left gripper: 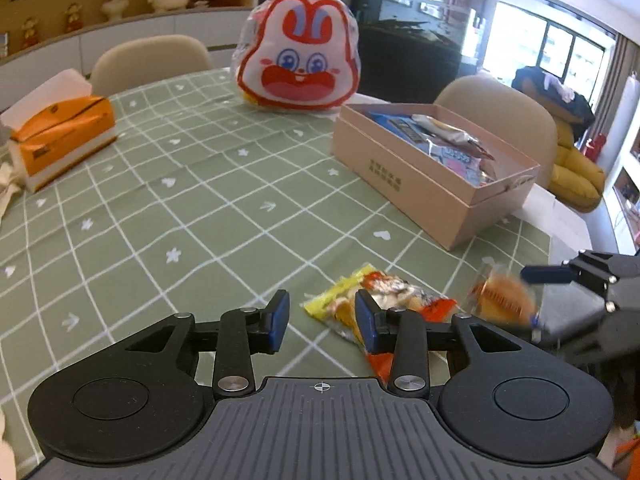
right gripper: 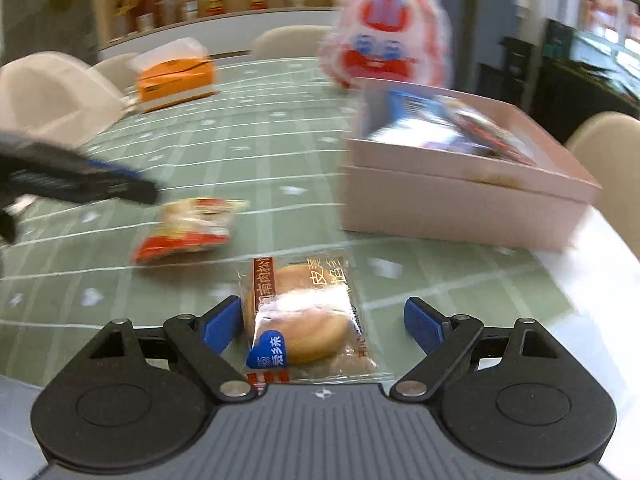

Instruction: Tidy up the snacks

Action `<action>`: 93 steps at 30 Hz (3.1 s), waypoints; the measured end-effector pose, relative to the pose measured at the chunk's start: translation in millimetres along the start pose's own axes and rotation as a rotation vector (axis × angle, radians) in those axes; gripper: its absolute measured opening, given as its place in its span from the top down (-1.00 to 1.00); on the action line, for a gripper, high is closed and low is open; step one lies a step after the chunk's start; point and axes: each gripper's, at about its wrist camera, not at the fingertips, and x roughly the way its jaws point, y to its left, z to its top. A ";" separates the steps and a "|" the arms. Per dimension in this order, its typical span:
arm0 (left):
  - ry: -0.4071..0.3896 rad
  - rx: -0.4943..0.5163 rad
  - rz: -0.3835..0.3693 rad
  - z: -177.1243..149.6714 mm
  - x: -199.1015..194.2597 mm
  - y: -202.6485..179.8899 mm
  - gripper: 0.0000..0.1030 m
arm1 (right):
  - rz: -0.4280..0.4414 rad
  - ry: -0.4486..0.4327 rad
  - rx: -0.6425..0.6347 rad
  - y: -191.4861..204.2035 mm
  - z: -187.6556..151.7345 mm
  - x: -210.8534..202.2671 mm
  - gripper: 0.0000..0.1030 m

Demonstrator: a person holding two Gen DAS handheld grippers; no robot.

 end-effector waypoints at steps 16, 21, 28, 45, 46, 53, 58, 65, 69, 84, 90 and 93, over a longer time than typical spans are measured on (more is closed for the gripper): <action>0.077 -0.294 -0.084 13.7 44.4 11.2 0.18 | -0.099 -0.029 0.148 -48.2 -9.8 -5.2 -0.71; 0.077 -0.145 -0.104 22.4 60.2 -24.1 0.15 | -0.087 -0.033 0.155 -49.3 -10.8 -7.5 -0.74; -0.014 0.171 -0.008 10.7 24.9 -77.0 0.15 | -0.056 -0.041 0.174 -53.3 -11.1 -8.4 -0.80; 0.035 0.292 -0.120 -13.3 29.2 -103.6 -0.56 | -0.053 -0.043 0.183 -53.3 -11.6 -8.1 -0.80; 0.014 0.296 -0.099 -14.0 26.0 -102.6 -0.55 | -0.053 -0.043 0.182 -53.3 -11.5 -8.0 -0.80; 0.019 0.230 -0.049 -12.3 28.7 -83.1 -0.54 | -0.068 -0.033 0.161 -50.5 -10.7 -6.4 -0.81; 0.051 0.159 -0.057 -11.4 44.3 -74.9 -0.55 | -0.065 -0.023 0.144 -49.8 -9.7 -5.3 -0.89; 0.043 0.110 -0.060 -5.8 50.0 -73.0 -0.50 | -0.046 0.023 0.068 -45.2 -7.7 -0.6 -1.00; 0.036 0.112 -0.069 -8.1 46.7 -71.7 -0.39 | -0.029 0.033 0.048 -46.4 -7.5 -1.7 -1.00; 0.058 0.131 -0.114 -44.0 8.3 -85.7 -0.37 | -0.076 -0.020 0.101 -47.2 -13.9 -14.4 -0.42; 0.062 0.133 -0.099 -49.8 3.3 -90.9 -0.37 | -0.111 -0.039 0.037 -36.2 -18.5 -25.3 -0.08; 0.067 0.140 -0.093 -53.8 -0.6 -95.7 -0.37 | -0.100 -0.041 0.035 -40.9 -21.9 -35.7 -0.07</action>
